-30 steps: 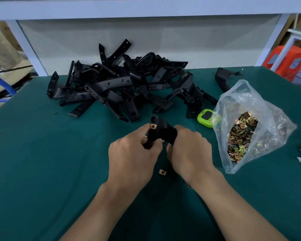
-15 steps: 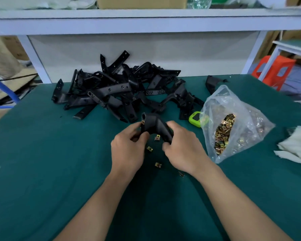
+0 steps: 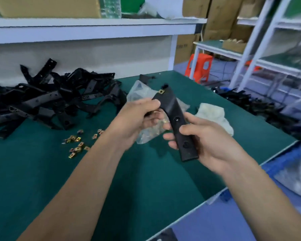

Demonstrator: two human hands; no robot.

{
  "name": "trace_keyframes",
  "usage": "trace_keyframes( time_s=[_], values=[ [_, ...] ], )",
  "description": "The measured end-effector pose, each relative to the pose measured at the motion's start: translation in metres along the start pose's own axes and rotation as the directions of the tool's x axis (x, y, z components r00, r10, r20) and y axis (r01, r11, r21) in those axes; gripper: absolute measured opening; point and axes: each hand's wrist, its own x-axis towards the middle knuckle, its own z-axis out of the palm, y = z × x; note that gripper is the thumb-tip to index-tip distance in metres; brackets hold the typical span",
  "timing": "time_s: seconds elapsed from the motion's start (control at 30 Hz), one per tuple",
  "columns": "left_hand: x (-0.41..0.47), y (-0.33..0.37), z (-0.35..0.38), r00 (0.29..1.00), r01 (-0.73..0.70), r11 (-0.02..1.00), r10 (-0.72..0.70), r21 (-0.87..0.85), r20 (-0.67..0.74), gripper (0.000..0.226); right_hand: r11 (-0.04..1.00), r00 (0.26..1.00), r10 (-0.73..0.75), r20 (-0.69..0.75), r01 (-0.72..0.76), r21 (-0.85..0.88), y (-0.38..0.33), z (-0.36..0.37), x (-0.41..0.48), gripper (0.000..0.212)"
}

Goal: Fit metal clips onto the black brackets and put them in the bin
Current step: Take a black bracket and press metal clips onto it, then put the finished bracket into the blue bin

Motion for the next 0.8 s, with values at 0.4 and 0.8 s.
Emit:
trace_keyframes(
  time_s=[0.4,0.8],
  values=[
    [0.088,-0.085,0.219,0.85,0.494,0.869,-0.484,0.004,0.206,0.024,0.91,0.806,0.123,-0.579,0.141,0.389,-0.013,-0.156,-0.061,0.019],
    [0.144,-0.041,0.265,0.886,0.306,0.923,-0.366,0.232,0.284,0.053,0.962,0.672,0.255,-0.695,-0.104,0.252,-0.117,-0.227,0.079,0.058]
  ],
)
